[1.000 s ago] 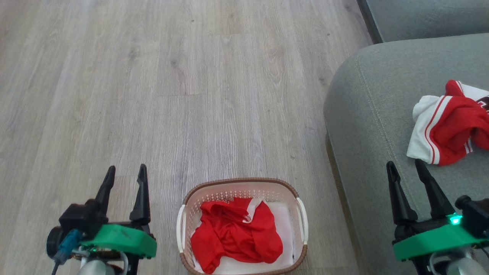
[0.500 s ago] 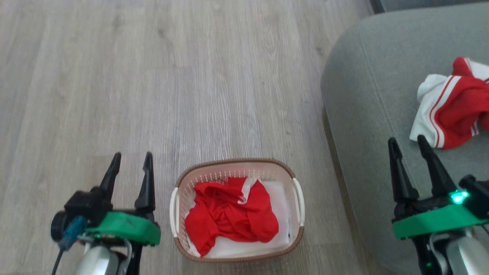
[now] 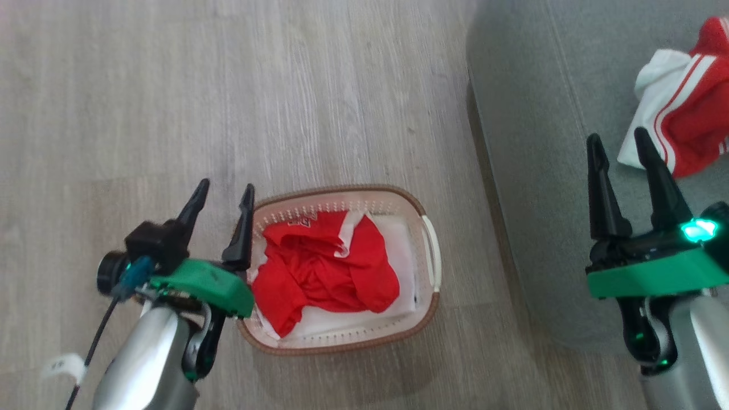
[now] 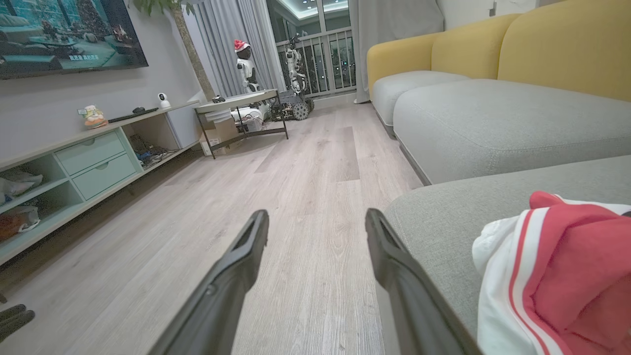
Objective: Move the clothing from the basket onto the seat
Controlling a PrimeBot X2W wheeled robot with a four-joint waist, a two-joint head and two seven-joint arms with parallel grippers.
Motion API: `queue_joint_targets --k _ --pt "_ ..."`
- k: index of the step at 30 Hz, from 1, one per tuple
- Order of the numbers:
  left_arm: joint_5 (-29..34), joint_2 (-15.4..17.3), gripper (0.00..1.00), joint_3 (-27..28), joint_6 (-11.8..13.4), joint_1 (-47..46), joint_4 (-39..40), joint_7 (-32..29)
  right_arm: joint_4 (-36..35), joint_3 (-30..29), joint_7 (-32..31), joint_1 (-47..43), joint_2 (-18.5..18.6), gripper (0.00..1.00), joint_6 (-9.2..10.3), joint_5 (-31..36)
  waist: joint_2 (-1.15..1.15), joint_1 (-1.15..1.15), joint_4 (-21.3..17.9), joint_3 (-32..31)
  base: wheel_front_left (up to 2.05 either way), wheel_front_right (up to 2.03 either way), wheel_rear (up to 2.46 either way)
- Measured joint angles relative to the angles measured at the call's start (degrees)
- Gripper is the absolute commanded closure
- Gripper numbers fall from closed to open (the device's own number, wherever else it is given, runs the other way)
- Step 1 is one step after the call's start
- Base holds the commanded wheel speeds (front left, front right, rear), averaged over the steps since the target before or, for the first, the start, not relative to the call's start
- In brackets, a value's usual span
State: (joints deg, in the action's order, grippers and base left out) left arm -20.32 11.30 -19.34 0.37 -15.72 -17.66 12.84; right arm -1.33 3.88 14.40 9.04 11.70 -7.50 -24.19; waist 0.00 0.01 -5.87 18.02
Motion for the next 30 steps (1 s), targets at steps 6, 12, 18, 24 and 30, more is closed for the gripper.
queue_joint_targets --k 6,12,18,24,30 --pt "0.08 -0.63 0.0 -2.09 -2.32 -5.39 -6.58 -1.24 -0.55 0.27 0.07 3.12 -0.01 0.0 0.0 0.1 0.0 0.0 -1.85 3.93 0.0 0.0 0.0" --pt "0.38 -1.1 0.0 -3.16 -3.46 -9.53 -11.82 -2.76 -1.57 0.43 0.08 7.6 0.24 0.0 0.0 0.52 0.0 0.0 -3.57 7.66 0.0 0.0 0.0" --pt "0.79 -1.42 0.0 -5.91 -5.37 -13.67 -18.38 -4.81 -2.91 0.62 0.08 10.77 0.32 0.0 0.0 0.53 0.0 0.0 -5.07 11.69 0.0 0.0 0.0" --pt "0.97 -2.23 0.0 -8.24 -6.89 -19.22 -25.77 -6.3 -4.59 0.97 0.09 13.27 0.3 0.0 0.0 0.96 0.0 0.0 -6.22 15.97 0.0 0.0 0.0" --pt "0.83 -3.21 0.0 -11.87 -7.49 -24.73 -32.63 -7.81 -5.86 1.31 0.24 16.96 -0.69 0.0 0.0 1.0 0.0 0.0 -7.63 20.44 0.0 0.0 0.0"
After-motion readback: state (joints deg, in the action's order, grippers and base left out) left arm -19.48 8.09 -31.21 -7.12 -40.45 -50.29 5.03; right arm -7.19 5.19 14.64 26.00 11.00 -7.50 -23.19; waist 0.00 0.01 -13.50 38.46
